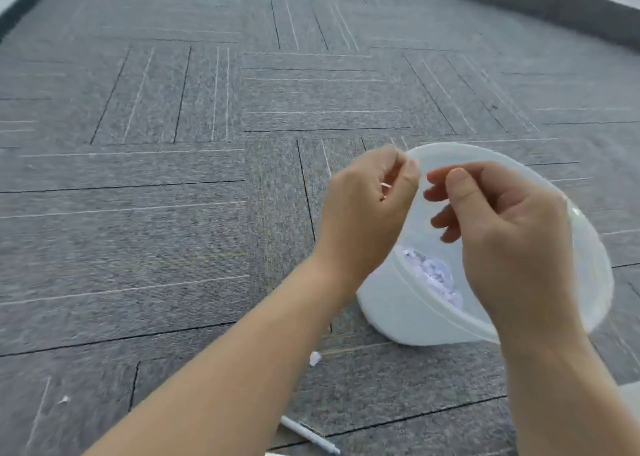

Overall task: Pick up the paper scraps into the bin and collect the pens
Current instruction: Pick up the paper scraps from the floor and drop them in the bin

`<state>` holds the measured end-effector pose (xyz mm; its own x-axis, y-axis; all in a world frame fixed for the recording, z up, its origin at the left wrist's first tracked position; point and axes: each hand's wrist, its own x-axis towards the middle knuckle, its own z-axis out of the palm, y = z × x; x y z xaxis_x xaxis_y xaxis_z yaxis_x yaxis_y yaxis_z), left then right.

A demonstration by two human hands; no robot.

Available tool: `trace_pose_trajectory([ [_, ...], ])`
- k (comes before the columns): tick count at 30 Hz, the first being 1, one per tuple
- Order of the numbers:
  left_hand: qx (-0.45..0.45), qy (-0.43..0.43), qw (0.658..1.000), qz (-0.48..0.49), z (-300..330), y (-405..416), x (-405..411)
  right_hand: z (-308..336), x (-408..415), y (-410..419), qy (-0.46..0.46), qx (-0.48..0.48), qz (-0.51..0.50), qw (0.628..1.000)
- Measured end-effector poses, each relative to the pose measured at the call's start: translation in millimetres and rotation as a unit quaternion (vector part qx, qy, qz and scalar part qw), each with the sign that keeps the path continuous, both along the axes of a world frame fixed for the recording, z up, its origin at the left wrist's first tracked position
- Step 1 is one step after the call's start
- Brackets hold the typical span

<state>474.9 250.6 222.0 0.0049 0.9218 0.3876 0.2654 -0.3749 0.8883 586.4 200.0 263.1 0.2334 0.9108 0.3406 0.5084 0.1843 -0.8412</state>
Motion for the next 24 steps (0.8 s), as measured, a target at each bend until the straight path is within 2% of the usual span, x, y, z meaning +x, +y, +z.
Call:
trace_pose_trajectory([
  [3,-0.014,0.037,0.995,0.094,-47,-24,-70,-31,-52,-6,0.039,-0.003,0.107,0.993],
  [4,-0.032,0.067,0.989,0.125,-70,-37,-98,-52,-71,-8,0.023,-0.011,0.144,0.989],
  [6,-0.083,0.156,0.971,0.162,-122,-73,-152,-103,-104,-15,-0.07,-0.039,0.225,0.971],
  [8,-0.16,0.277,0.933,0.164,-169,-121,-200,-161,-124,-26,-0.187,-0.115,0.326,0.92],
  [10,-0.247,0.363,0.883,0.167,-202,-171,-234,-209,-129,-39,-0.283,-0.181,0.414,0.846],
  [11,-0.279,0.377,0.868,0.164,-212,-193,-244,-226,-130,-45,-0.32,-0.195,0.44,0.816],
  [13,-0.311,0.387,0.858,0.132,-224,-229,-252,-244,-131,-54,-0.37,-0.194,0.464,0.781],
  [16,-0.286,0.426,0.855,0.073,-234,-255,-245,-253,-138,-58,-0.435,-0.176,0.502,0.727],
  [18,-0.28,0.474,0.833,0.052,-238,-264,-243,-255,-145,-58,-0.481,-0.14,0.527,0.687],
  [21,-0.233,0.529,0.815,0.048,-242,-274,-242,-259,-154,-53,-0.504,-0.086,0.533,0.674],
  [24,-0.181,0.549,0.812,0.077,-249,-275,-237,-260,-166,-52,-0.495,-0.094,0.538,0.675],
])
